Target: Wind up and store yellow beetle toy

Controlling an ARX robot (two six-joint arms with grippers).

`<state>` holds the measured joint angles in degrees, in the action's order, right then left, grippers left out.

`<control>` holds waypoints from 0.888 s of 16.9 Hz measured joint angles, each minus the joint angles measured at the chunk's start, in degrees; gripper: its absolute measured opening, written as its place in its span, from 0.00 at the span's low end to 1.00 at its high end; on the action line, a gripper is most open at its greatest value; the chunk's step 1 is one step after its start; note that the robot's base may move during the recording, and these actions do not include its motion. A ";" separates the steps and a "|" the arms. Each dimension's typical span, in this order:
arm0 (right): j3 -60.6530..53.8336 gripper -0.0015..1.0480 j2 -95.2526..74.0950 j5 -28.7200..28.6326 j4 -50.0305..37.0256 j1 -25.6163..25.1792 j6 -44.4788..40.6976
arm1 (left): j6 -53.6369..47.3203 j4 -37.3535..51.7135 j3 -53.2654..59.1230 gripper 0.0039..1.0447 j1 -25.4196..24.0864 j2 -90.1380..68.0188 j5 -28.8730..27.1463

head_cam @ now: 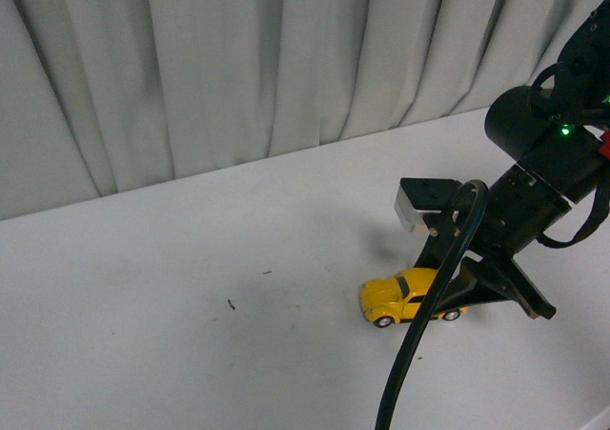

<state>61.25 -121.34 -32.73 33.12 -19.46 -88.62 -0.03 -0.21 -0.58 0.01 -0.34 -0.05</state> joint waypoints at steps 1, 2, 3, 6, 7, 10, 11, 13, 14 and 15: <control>0.02 0.40 0.00 0.15 0.09 -0.17 -0.44 | 0.02 0.00 0.00 0.94 0.00 0.00 0.02; 0.17 0.40 0.00 0.39 0.33 -0.15 -1.46 | 0.00 0.00 0.00 0.94 0.00 0.00 0.02; 0.44 0.40 0.00 0.74 0.76 -0.04 -2.56 | 0.00 0.00 0.00 0.94 0.00 0.00 0.02; 1.73 0.60 -0.59 4.61 2.78 0.63 -6.75 | 0.00 0.00 0.00 0.94 0.00 0.00 0.04; 1.88 0.70 -0.76 4.74 3.15 0.70 -8.11 | 0.00 0.02 0.00 0.94 0.00 0.00 -0.04; 2.03 0.95 -0.76 5.31 3.26 0.70 -9.88 | 0.00 0.02 0.00 0.94 0.00 0.00 0.02; 2.05 0.93 -0.76 5.35 3.06 0.70 -10.36 | 0.00 0.00 0.00 0.94 0.00 0.00 0.02; 2.03 0.94 -0.76 5.49 2.95 0.66 -10.84 | 0.00 0.02 0.00 0.94 0.00 0.00 0.02; 2.03 0.94 -0.76 5.66 2.91 0.66 -11.06 | 0.00 0.02 0.00 0.94 0.00 0.00 0.02; 2.03 0.94 -0.76 5.75 2.86 0.66 -11.17 | 0.00 0.00 0.00 0.94 0.00 0.00 0.02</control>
<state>63.29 -122.10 -26.98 35.99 -18.81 -99.79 -0.03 -0.21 -0.58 0.01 -0.34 -0.03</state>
